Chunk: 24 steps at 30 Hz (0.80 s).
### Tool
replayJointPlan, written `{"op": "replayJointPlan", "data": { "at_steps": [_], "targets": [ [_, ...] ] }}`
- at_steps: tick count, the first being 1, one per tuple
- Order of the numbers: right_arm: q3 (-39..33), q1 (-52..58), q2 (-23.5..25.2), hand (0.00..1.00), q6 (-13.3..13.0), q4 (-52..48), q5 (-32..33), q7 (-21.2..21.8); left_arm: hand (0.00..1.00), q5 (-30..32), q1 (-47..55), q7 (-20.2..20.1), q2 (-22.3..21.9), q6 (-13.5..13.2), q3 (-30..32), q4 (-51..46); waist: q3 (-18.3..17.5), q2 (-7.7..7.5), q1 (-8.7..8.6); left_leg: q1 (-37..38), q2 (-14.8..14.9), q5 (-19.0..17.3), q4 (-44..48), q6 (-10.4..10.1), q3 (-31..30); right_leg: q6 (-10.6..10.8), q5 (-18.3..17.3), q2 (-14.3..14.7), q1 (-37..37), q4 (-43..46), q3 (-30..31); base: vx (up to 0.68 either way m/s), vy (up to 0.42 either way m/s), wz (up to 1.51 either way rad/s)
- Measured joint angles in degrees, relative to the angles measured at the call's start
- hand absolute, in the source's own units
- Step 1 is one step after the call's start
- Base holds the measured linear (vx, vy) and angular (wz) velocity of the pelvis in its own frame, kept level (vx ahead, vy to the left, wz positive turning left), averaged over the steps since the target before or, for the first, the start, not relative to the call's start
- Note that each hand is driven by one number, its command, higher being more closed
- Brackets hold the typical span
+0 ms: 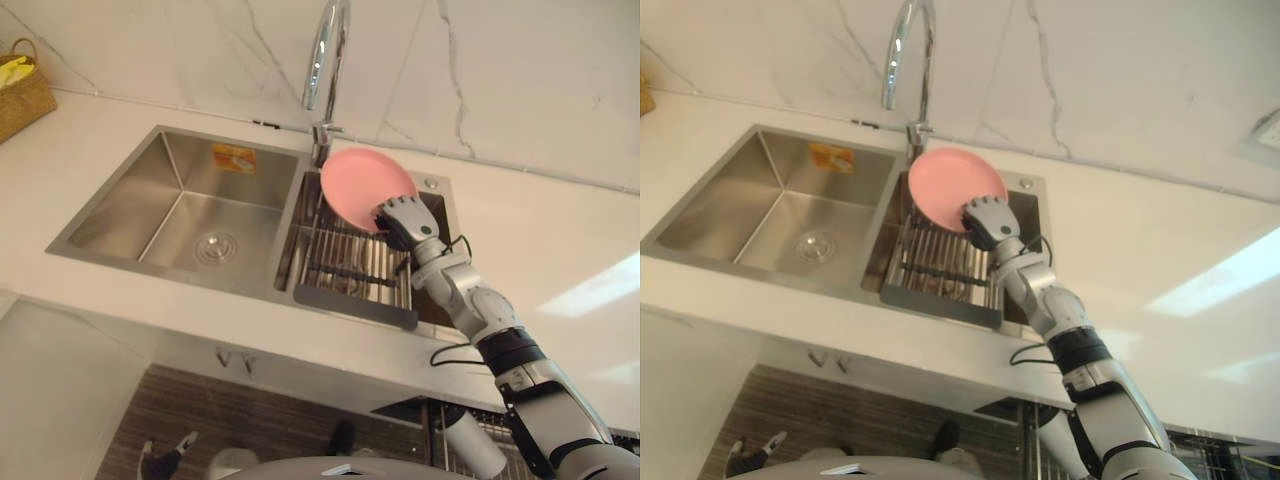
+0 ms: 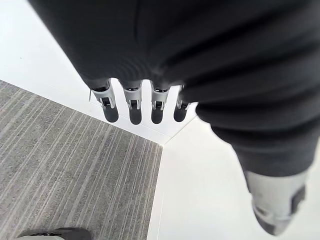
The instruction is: Walk over to the sink, pick up the cup, carry it to the dishwasher, place the cup inside the dishwasher, then close the dishwasher door
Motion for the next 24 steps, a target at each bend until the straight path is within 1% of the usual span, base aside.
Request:
{"op": "replayJointPlan", "data": {
  "at_steps": [3,10,15,17,20,22,23,24],
  "targets": [
    [-1.0,0.0,0.0,1.00,-0.1,-1.1,0.6,-0.1,0.00,0.0,0.0,0.1,0.0,-0.1,0.0,0.0,0.1,0.13,-0.04,0.0,0.0,0.0,0.1,0.0,0.0,0.0,0.0,0.0,0.0,0.0,0.0,0.00,0.000,0.00],
    [-1.0,0.0,-0.2,1.00,0.1,-1.1,2.6,-0.1,0.00,0.0,0.0,0.1,0.0,-0.4,0.0,0.0,0.2,0.33,-0.14,0.0,0.0,0.0,0.2,0.0,0.1,0.0,0.0,0.0,0.0,0.0,0.0,0.00,0.000,0.00],
    [-1.3,0.0,-2.9,1.00,0.0,-1.8,2.6,0.0,0.00,0.1,0.3,0.1,0.0,-1.1,-0.1,0.0,0.3,0.42,-0.34,0.0,0.0,-0.2,0.3,0.0,0.3,0.0,0.0,0.1,0.0,0.0,0.3,0.00,0.000,-0.01],
    [-3.4,0.4,-4.3,1.00,-0.3,-4.4,2.7,0.2,0.00,0.9,0.7,0.0,0.0,-1.9,-0.1,-0.1,0.4,0.61,-0.89,0.1,0.0,-0.4,0.5,0.0,0.7,0.0,0.0,0.1,0.0,0.0,0.7,0.00,0.000,-0.09],
    [-7.2,1.5,-6.0,1.00,-0.3,-8.9,4.2,0.2,0.00,3.2,1.7,-0.2,0.0,-2.2,-0.6,-0.1,0.4,0.76,-1.64,1.0,0.0,-1.1,1.0,0.2,1.5,0.2,0.2,0.3,-0.1,0.0,1.9,0.02,0.022,-0.22],
    [-11.0,4.5,-8.1,1.00,-0.1,-13.0,4.4,0.1,0.00,5.3,1.9,-0.4,0.0,-2.2,-1.7,-0.1,0.4,0.74,-2.08,1.0,-0.1,-2.2,2.2,0.3,2.2,0.4,0.6,0.6,-0.4,0.0,4.0,0.01,0.053,-0.43],
    [-11.8,5.3,-8.7,1.00,0.0,-13.9,4.6,0.2,0.00,5.3,1.9,-0.5,0.1,-2.2,-2.4,-0.1,0.4,0.74,-2.24,1.0,-0.1,-2.5,2.5,0.4,2.9,0.4,0.7,0.6,-0.6,0.0,4.7,-0.02,0.063,-0.60],
    [-13.4,6.8,-9.0,1.00,0.1,-15.5,4.9,0.2,0.00,6.0,1.9,-1.1,0.1,-2.1,-2.9,-0.2,0.4,0.66,-2.89,1.0,-0.2,-3.2,3.4,0.4,4.0,0.5,1.2,0.7,-1.5,0.2,6.4,0.00,0.055,-0.56]
  ]
}}
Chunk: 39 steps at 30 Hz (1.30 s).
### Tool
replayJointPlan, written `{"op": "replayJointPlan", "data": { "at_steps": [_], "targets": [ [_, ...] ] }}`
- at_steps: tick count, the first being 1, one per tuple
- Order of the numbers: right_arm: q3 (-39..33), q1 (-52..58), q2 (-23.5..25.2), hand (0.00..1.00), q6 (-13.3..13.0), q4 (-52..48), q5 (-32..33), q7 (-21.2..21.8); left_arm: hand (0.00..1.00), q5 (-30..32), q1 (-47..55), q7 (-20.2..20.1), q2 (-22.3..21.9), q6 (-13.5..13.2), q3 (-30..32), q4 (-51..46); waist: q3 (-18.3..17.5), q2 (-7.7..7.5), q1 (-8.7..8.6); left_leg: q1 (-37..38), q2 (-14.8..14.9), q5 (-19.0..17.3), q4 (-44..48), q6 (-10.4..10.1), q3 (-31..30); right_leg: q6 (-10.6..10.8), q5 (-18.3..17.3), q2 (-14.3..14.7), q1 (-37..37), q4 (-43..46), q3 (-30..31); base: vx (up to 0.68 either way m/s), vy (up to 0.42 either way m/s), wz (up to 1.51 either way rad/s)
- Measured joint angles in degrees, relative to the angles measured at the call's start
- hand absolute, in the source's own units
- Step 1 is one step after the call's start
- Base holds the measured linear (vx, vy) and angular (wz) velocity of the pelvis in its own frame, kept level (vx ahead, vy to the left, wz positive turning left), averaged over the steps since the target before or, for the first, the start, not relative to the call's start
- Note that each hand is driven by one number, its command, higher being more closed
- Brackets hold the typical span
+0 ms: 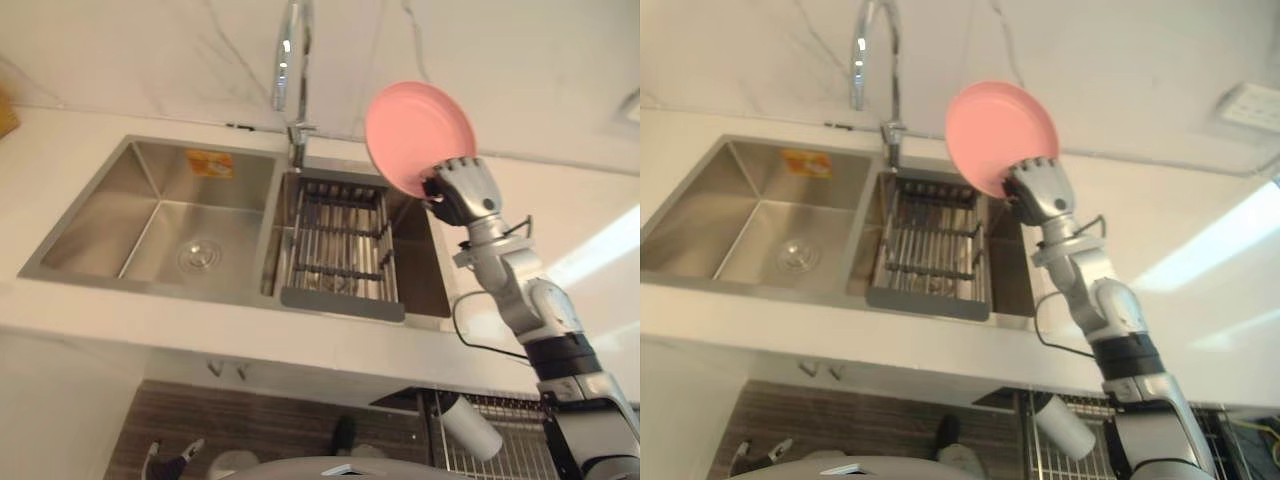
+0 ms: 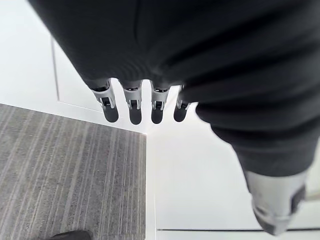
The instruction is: Walk over to the sink, pick up the cup, carry it to the dishwasher, place the cup inside the dishwasher, then close the dishwasher door
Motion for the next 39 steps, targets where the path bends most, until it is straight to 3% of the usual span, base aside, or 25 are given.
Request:
{"op": "replayJointPlan", "data": {
  "at_steps": [4,5,6,7,8,9,10,11,12,13,14,16,17,18,19,21,25,27,32,39],
  "targets": [
    [-1.3,3.5,0.1,1.00,0.2,-1.7,-0.1,-0.1,0.00,1.6,-0.1,-1.8,0.5,0.5,-0.5,-0.2,0.1,-0.17,-1.38,-0.6,-0.4,-2.9,4.3,0.9,4.2,-0.6,1.9,0.5,-2.7,0.2,4.5,-0.04,0.075,-1.01],
    [-1.3,3.7,0.9,1.00,0.3,-1.7,-0.2,-0.1,0.00,2.0,0.1,-2.0,1.2,0.6,-0.4,-1.0,0.4,-1.09,-1.50,-1.1,-0.3,-2.9,6.1,1.8,7.6,-2.8,-1.7,-0.1,-3.5,-0.1,2.2,-0.13,0.070,-1.28],
    [-1.1,3.7,1.2,1.00,0.1,-1.7,-0.8,-0.1,0.00,1.9,0.0,-2.1,1.3,0.6,0.2,-1.4,-0.5,1.46,-1.14,-0.9,2.0,-1.8,4.8,3.2,11.3,-6.4,-10.8,-0.1,-3.2,0.5,-10.5,-0.15,0.051,-1.46],
    [-0.9,3.2,1.2,1.00,0.0,-1.7,-1.3,-0.2,0.00,1.4,0.0,-2.0,0.8,0.7,0.3,-1.8,-0.5,2.57,-0.52,-0.9,3.8,-1.4,3.9,3.1,13.3,-7.3,-11.6,-0.6,-4.0,3.6,-15.8,-0.08,0.049,-1.57],
    [-0.7,2.1,1.2,1.00,-0.3,-1.4,-1.5,-0.4,0.00,0.4,0.1,-1.9,1.1,0.7,0.7,-2.5,-0.4,2.85,0.03,-0.1,4.9,-1.4,4.1,3.0,16.6,-10.5,-12.1,-5.1,-5.3,16.3,-24.2,0.01,0.025,-1.42],
    [-0.6,1.2,1.3,1.00,-0.5,-0.9,-2.1,-0.4,0.00,-0.9,-0.2,-1.8,2.3,1.0,0.7,-2.5,-0.5,1.37,0.14,1.1,4.2,-2.6,6.3,2.6,19.3,-13.7,-9.7,-10.2,-3.1,26.0,-32.0,0.06,0.039,-1.46],
    [-0.2,-0.1,1.5,1.00,-0.6,-0.6,-2.8,-0.4,0.00,-1.6,-0.6,-1.8,2.6,1.6,0.7,-2.3,-0.2,1.37,1.02,1.1,4.9,-3.7,8.9,2.7,20.2,-12.2,-8.7,-9.9,-3.2,26.4,-33.6,-0.06,0.020,-1.69],
    [1.1,-2.3,2.0,1.00,-0.9,-0.4,-3.5,-0.6,0.00,-2.2,-1.1,-1.8,2.5,2.6,1.0,-1.7,0.0,0.45,2.08,-2.4,6.0,-4.5,13.7,4.3,20.3,-17.2,-3.7,-8.0,-3.6,21.6,-35.9,-0.30,0.079,-2.00],
    [1.1,-4.5,1.6,1.00,-1.7,0.0,-3.5,-0.8,0.00,-2.1,-1.7,-1.8,1.8,2.5,0.3,-0.9,-0.7,2.53,2.82,-3.7,5.9,-1.6,4.4,5.5,21.5,-19.6,-4.1,-4.9,-4.6,21.2,-34.2,-0.39,0.073,-1.90],
    [0.9,-5.0,2.0,1.00,-1.6,0.3,-3.5,-1.3,0.00,-2.1,-2.0,-1.8,1.6,2.4,0.0,-0.8,-0.2,3.03,3.07,-3.0,6.3,0.5,3.9,4.5,24.6,-19.4,-10.0,-7.5,-4.2,30.5,-35.7,-0.38,0.095,-1.60],
    [1.3,-4.9,2.3,1.00,-1.8,1.6,-3.5,-2.1,0.00,-2.1,-2.1,-1.7,1.5,2.7,0.1,-1.1,-0.8,2.68,2.77,-1.0,5.7,1.5,1.1,4.5,28.0,-16.3,-16.6,-10.5,-2.1,41.2,-35.1,-0.22,0.030,-1.16],
    [1.4,-5.0,2.3,1.00,-2.4,3.9,-3.6,-2.5,0.00,-2.9,-1.5,-1.3,2.5,3.6,0.2,-0.9,-1.7,1.21,3.57,-0.4,4.9,2.6,-0.2,4.6,31.8,-10.8,-19.6,-12.5,3.2,41.3,-33.3,-0.11,-0.060,-1.18],
    [1.5,-5.0,2.3,1.00,-2.5,4.5,-3.6,-2.5,0.00,-3.1,-1.0,-1.4,3.3,4.0,0.1,-0.8,-2.3,0.29,4.24,-0.8,4.4,3.2,-0.2,4.5,34.0,-8.3,-19.5,-13.1,5.8,37.2,-33.1,-0.05,-0.179,-1.29],
    [1.6,-5.8,2.3,1.00,-2.6,5.3,-3.8,-2.4,0.00,-3.1,-1.3,-1.4,4.2,4.5,0.2,-0.9,-2.6,-0.63,4.60,-2.1,4.6,3.2,0.9,4.4,36.8,-4.4,-16.9,-12.6,8.9,28.8,-33.0,-0.04,-0.188,-1.28],
    [1.6,-6.7,2.2,1.00,-2.6,6.2,-3.8,-2.3,0.00,-3.1,-1.3,-1.4,4.8,5.0,0.6,-0.7,-2.6,-1.58,4.73,-2.5,4.7,3.3,1.7,4.3,38.7,-2.8,-13.4,-11.8,11.7,21.3,-32.8,-0.08,-0.228,-1.13],
    [1.6,-7.0,0.5,1.00,-2.7,7.3,-3.6,-1.6,0.00,-3.3,-1.5,-1.3,5.2,5.8,0.6,0.1,-1.9,-0.93,4.56,-3.1,5.1,3.7,3.2,4.0,41.4,1.7,-9.2,-9.1,15.9,8.4,-31.1,-0.13,-0.271,-0.75],
    [0.7,-4.8,-3.6,1.00,-3.0,8.0,-3.5,-0.6,0.00,-4.7,-0.1,-0.7,3.7,6.1,0.5,0.5,-2.1,0.90,3.80,-3.2,5.7,6.0,2.2,3.0,43.1,4.1,-7.9,-6.0,16.9,1.6,-31.6,-0.16,-0.174,-0.34],
    [-2.5,-1.2,-4.5,1.00,-2.6,8.0,-3.4,0.1,0.00,-4.0,0.3,-0.8,-0.1,4.8,0.0,0.4,-2.6,1.70,2.91,-3.1,5.7,8.3,-0.3,2.7,43.1,4.4,-8.0,-5.1,16.8,1.5,-31.6,-0.15,-0.040,-0.04],
    [-6.4,2.8,-3.8,1.00,-3.5,5.2,-3.3,1.2,0.00,-1.8,0.1,-1.4,-1.2,4.2,0.5,-0.7,-2.0,0.06,1.43,-3.3,3.8,11.5,-4.7,4.1,44.5,5.5,-8.8,-5.1,14.6,0.4,-30.3,-0.14,0.030,-0.10],
    [-8.5,9.1,0.5,1.00,-4.0,3.6,-3.3,4.6,0.00,-0.8,-0.2,-1.5,-0.6,4.4,0.5,-1.8,-2.0,-0.33,0.50,-5.1,2.7,13.8,-8.7,5.3,45.7,4.3,-7.9,-5.1,10.8,0.2,-28.6,-0.09,0.075,-0.06]
  ]
}}
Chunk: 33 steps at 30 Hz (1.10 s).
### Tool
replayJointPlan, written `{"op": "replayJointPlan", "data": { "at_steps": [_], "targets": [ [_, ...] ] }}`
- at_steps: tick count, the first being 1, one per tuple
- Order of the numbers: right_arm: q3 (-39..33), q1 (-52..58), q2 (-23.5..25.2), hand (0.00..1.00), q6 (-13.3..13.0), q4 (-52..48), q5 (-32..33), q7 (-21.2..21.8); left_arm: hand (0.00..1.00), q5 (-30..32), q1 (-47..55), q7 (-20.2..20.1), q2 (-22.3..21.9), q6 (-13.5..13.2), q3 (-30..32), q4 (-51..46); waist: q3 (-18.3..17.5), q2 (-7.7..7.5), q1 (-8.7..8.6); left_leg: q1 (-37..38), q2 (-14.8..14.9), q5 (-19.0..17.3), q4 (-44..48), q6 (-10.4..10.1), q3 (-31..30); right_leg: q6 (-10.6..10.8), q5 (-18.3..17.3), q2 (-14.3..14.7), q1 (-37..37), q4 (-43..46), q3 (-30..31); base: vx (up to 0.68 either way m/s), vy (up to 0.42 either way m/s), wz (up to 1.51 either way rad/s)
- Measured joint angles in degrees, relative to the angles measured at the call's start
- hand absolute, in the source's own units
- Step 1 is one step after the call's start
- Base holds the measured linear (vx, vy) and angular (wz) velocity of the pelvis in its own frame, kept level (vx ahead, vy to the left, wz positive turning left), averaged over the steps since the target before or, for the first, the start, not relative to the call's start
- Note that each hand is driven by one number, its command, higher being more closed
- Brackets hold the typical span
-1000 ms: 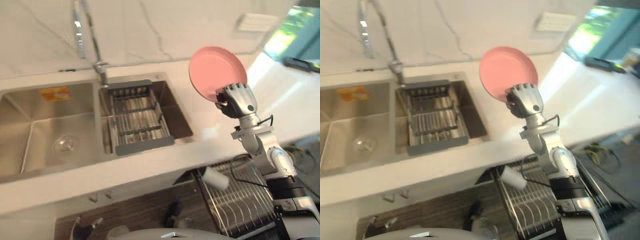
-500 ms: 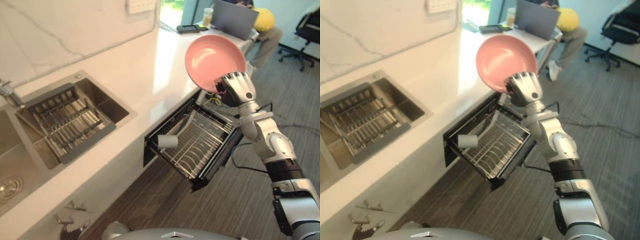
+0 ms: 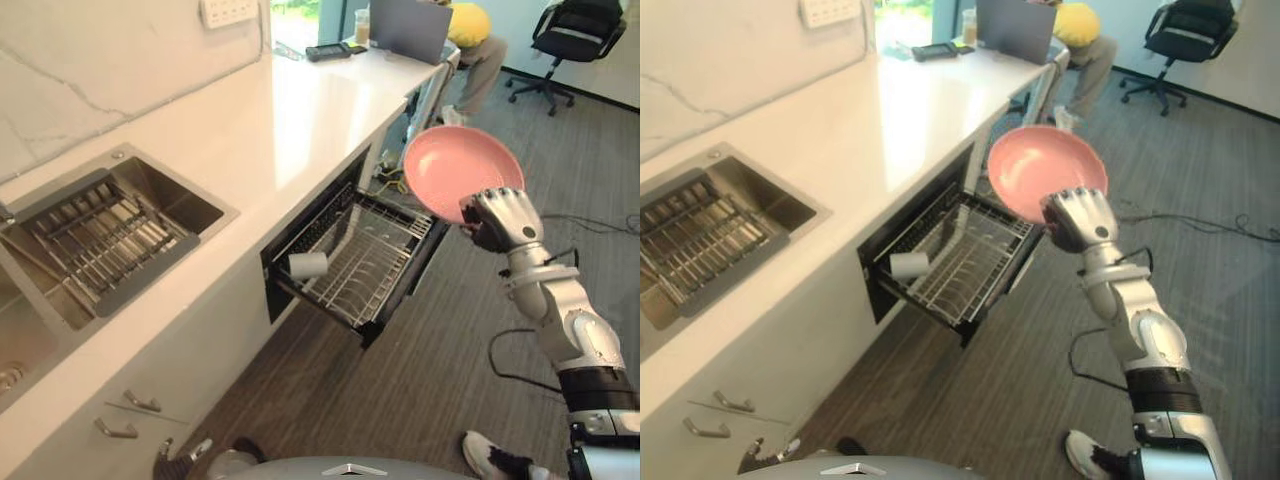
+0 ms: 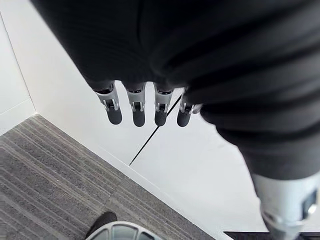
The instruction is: Walk over to the sink, pick up the cup, carry it to the dishwasher, place the cup inside the dishwasher, then close the dishwasher door
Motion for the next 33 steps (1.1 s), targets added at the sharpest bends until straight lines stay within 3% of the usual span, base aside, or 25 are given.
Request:
{"op": "replayJointPlan", "data": {
  "at_steps": [4,7,14,19,23,28,32,33],
  "targets": [
    [0.1,0.9,1.5,1.00,0.7,1.3,0.0,0.0,0.00,-0.2,-0.2,-0.3,0.2,0.0,-0.1,0.1,0.4,-0.02,-0.21,-2.5,-0.2,1.0,-0.9,0.6,0.3,-0.8,0.4,0.2,-3.1,-0.1,0.3,-0.09,0.078,-0.07],
    [0.1,0.5,1.8,1.00,3.1,3.5,0.1,-0.2,0.00,-3.8,-1.7,-1.2,0.7,-0.2,-0.2,0.2,2.1,-0.15,0.33,-5.3,0.2,1.4,-0.4,1.3,-0.1,-1.8,1.3,0.4,-5.6,-0.2,0.3,-0.07,0.077,0.05],
    [1.3,-8.9,2.2,1.00,8.9,10.0,3.3,-0.8,0.00,-13.5,-7.7,-2.6,2.2,-1.8,-0.1,0.4,9.7,0.32,0.92,-13.9,1.6,2.3,2.9,3.6,-3.1,-2.7,3.2,1.1,-12.0,-0.1,-1.5,-0.08,0.105,0.14],
    [2.0,-18.1,2.0,1.00,10.3,12.4,7.5,-1.1,0.00,-19.3,-10.3,-3.8,3.0,-1.8,0.1,-0.9,14.3,1.36,1.07,-17.3,2.0,2.6,4.1,4.1,-5.0,-3.2,3.8,1.2,-14.7,0.1,-1.9,-0.08,0.167,0.08],
    [5.9,-25.1,-1.5,1.00,12.2,16.7,11.5,-0.7,0.00,-21.7,-11.5,-4.3,2.8,-2.0,-0.5,-2.9,18.1,4.74,1.38,-19.5,1.9,2.9,4.9,4.4,-8.1,-3.3,4.2,1.1,-15.8,0.2,-2.9,-0.09,0.188,0.11],
    [7.8,-30.8,-2.9,1.00,14.3,21.6,15.8,0.4,0.00,-22.7,-11.7,-5.0,2.8,-1.8,-3.0,-3.6,19.2,6.95,2.73,-23.0,0.7,5.1,2.4,4.4,-11.7,-3.5,4.7,1.0,-19.4,0.2,-3.6,-0.09,0.196,0.10],
    [11.5,-37.8,-5.9,1.00,15.8,26.0,17.0,2.6,0.00,-23.9,-14.4,-5.5,2.6,-1.3,-6.1,-3.5,20.6,9.75,4.03,-25.7,0.2,6.4,1.6,4.7,-14.1,-3.8,5.3,0.8,-21.7,0.2,-4.7,-0.09,0.212,0.14],
    [12.8,-40.5,-6.8,1.00,16.5,27.6,18.1,3.2,0.00,-24.7,-14.9,-5.8,2.4,-1.3,-7.9,-3.5,21.3,11.16,4.46,-25.9,-0.2,6.9,1.2,4.8,-14.6,-3.8,5.4,0.6,-22.0,0.2,-4.7,-0.10,0.252,0.01]
  ]
}}
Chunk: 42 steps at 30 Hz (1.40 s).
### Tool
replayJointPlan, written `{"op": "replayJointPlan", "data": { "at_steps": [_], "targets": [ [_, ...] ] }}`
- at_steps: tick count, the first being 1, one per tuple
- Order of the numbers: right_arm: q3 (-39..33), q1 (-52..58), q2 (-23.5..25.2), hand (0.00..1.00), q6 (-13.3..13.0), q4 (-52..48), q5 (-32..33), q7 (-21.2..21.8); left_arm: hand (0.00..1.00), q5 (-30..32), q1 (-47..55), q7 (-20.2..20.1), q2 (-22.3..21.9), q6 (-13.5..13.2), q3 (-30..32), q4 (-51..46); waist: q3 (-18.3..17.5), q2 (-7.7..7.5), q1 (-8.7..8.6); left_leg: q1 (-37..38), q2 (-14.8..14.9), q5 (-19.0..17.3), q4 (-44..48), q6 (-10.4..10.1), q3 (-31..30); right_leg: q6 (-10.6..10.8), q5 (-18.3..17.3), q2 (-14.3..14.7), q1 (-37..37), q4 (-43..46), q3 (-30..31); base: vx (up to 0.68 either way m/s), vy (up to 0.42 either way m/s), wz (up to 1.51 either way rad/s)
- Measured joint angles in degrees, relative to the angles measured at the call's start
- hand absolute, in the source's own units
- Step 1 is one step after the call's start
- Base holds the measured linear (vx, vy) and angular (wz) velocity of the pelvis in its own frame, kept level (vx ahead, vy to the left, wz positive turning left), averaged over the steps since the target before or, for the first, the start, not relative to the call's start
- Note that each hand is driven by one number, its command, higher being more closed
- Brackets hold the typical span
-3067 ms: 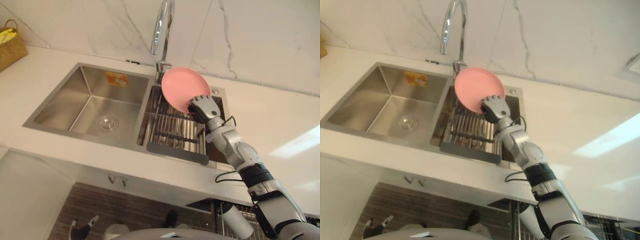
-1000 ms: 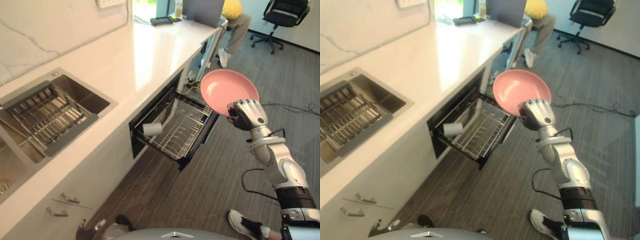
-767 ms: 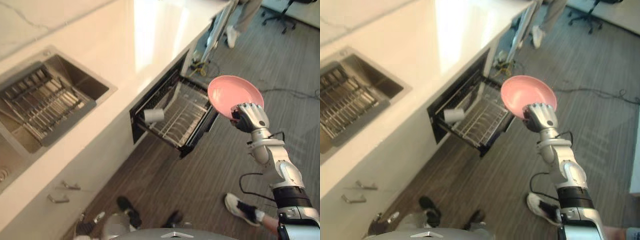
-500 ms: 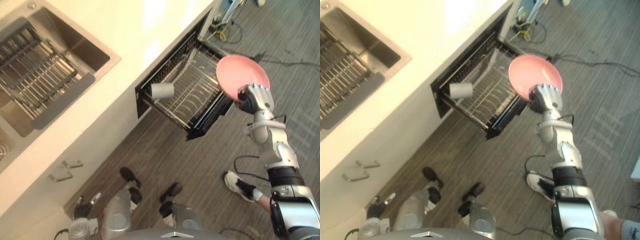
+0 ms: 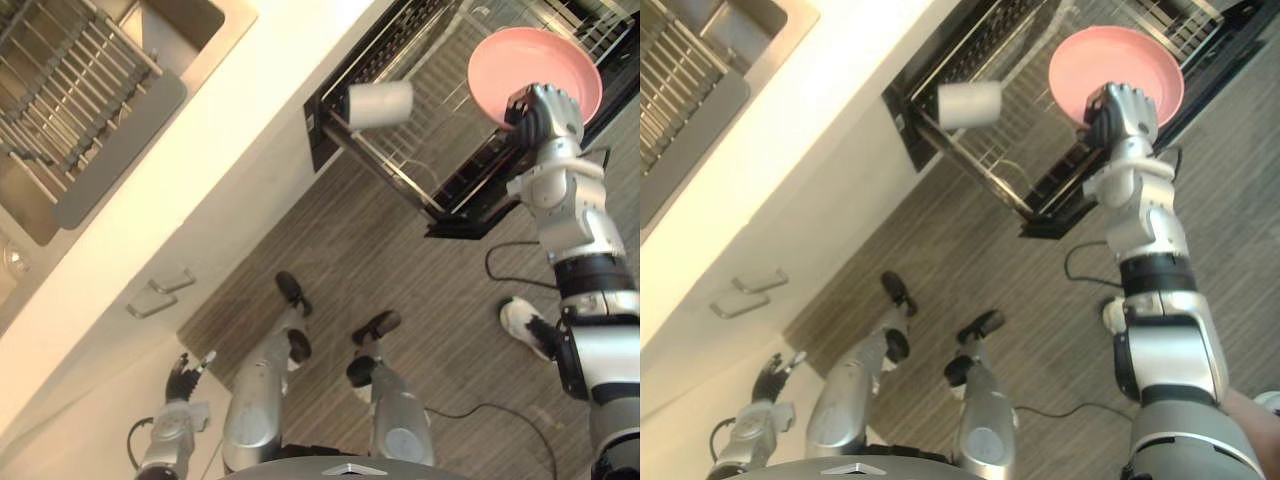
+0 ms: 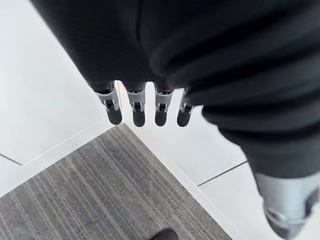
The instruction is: Walk over to the sink, pick up the cup, carry it to the dishwasher, place the cup inside the dishwasher, then close the dishwasher door
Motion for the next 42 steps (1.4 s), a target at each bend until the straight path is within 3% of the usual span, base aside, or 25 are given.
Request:
{"op": "replayJointPlan", "data": {
  "at_steps": [2,4,5,6,12,19,24,27,30,33,35,36,39,42],
  "targets": [
    [0.4,-3.0,-0.3,1.00,1.2,1.7,1.2,1.3,0.00,-1.4,-0.1,-0.3,-0.6,0.0,-1.7,0.0,0.7,1.71,1.05,-0.4,-0.5,1.0,-0.7,-0.8,-2.4,0.0,0.1,-0.7,-1.2,0.7,0.4,-0.07,0.184,-0.06],
    [2.0,-4.2,-2.1,1.00,2.6,1.9,2.0,3.2,0.00,-2.5,-0.1,-0.5,-2.0,0.1,-3.7,0.2,1.1,4.43,1.96,-1.3,-1.2,2.4,-2.3,-1.3,-4.9,-0.2,-0.1,-1.6,-3.2,2.3,0.6,-0.04,0.186,-0.06],
    [2.0,-4.2,-2.2,1.00,2.9,2.0,2.0,3.6,0.00,-2.6,-0.1,-0.5,-2.3,0.1,-3.9,0.2,0.9,4.74,2.20,-1.6,-1.3,2.7,-2.6,-1.5,-5.6,-0.2,-0.1,-1.8,-3.8,2.6,0.7,-0.04,0.194,-0.09],
    [2.1,-4.4,-2.2,0.00,3.3,1.9,2.0,4.6,0.00,-2.6,-0.1,-0.5,-2.6,0.1,-4.0,0.3,0.8,4.81,2.38,-2.2,-1.6,3.5,-2.8,-2.0,-6.5,-0.3,-0.3,-2.5,-5.0,3.7,1.1,-0.01,0.105,-0.08],
    [2.1,-4.7,-2.4,0.00,6.5,2.0,4.4,6.3,0.00,-2.9,-0.2,-1.6,-2.8,0.1,-6.2,0.2,0.7,5.00,2.67,-2.4,-2.6,4.5,-2.9,-3.3,-11.3,-0.4,-3.5,-6.4,-7.4,11.2,1.5,0.01,0.100,0.06],
    [0.6,-3.8,-2.4,0.00,6.4,2.3,12.2,8.7,0.00,-4.1,-0.2,-2.5,-2.8,-0.2,-6.1,-0.5,0.6,5.12,2.45,-1.6,-4.0,3.9,-3.4,-5.0,-14.9,-1.0,-7.4,-10.6,-8.9,19.7,1.7,0.01,0.036,0.10],
    [-4.7,-3.5,-2.1,0.00,3.6,1.5,21.6,7.7,0.00,-3.8,0.3,-3.1,-2.8,-0.8,-5.4,-1.2,0.6,5.12,2.01,2.4,-4.7,3.3,-3.5,-5.6,-15.0,-0.7,-8.3,-12.0,-5.4,21.8,1.8,0.00,0.009,0.03],
    [-10.0,-3.2,-2.0,0.00,2.1,1.1,29.0,3.5,0.00,-3.2,2.3,-3.1,-2.8,-1.2,-5.3,-3.3,0.6,5.10,0.94,5.1,-4.6,2.6,-3.5,-5.2,-15.0,-0.6,-8.3,-11.8,-2.5,21.6,1.8,0.00,-0.029,-0.01],
    [-15.5,-2.1,-2.1,0.00,2.2,-0.7,35.3,-0.9,0.00,-2.3,3.8,-3.0,-3.1,-1.1,-3.5,-3.5,0.8,4.87,-0.68,8.1,-4.4,2.4,-3.5,-4.9,-14.8,-0.3,-8.2,-11.4,0.9,20.6,1.6,0.03,-0.062,-0.03],
    [-23.2,0.5,-2.6,0.00,2.2,-0.5,45.6,-3.8,0.00,-2.2,5.9,-2.6,-3.2,-1.0,-1.9,-3.7,1.2,4.08,-2.23,12.5,-4.0,1.7,-3.5,-5.4,-14.5,0.1,-8.0,-10.3,5.7,18.8,1.6,0.05,-0.088,-0.06],
    [-26.7,4.5,-4.2,0.00,2.1,2.6,54.3,-4.2,0.00,-1.4,8.1,-1.6,-3.5,-1.2,-0.5,-3.5,0.9,2.47,-3.51,14.9,-3.8,1.2,-3.5,-6.1,-14.4,0.8,-8.1,-9.7,8.4,18.2,1.4,0.05,-0.102,-0.04],
    [-29.6,7.2,-4.4,1.00,2.2,4.8,60.7,-4.2,0.00,-1.1,9.2,-1.1,-3.6,-1.2,-0.1,-2.6,0.4,1.09,-4.22,15.8,-3.5,0.8,-3.8,-6.5,-14.1,1.0,-8.3,-9.5,9.2,18.1,1.3,0.03,-0.075,-0.07],
    [-35.9,15.6,-4.3,1.00,2.5,9.7,75.3,-3.3,0.00,-0.9,11.0,0.3,-4.2,-1.0,1.4,1.4,-1.5,-2.18,-5.50,17.7,-2.9,0.4,-3.8,-6.4,-12.1,1.3,-9.0,-9.2,11.2,18.2,1.0,0.04,-0.095,-0.07],
    [-39.9,21.4,-2.6,1.00,2.6,13.8,84.2,-1.9,0.00,0.0,12.5,1.3,-4.1,-1.3,1.8,4.1,-4.0,-3.73,-6.44,19.2,-2.6,-0.5,-3.8,-6.3,-9.9,1.8,-9.7,-9.2,12.9,18.3,1.1,-0.01,-0.050,-0.04]
  ]
}}
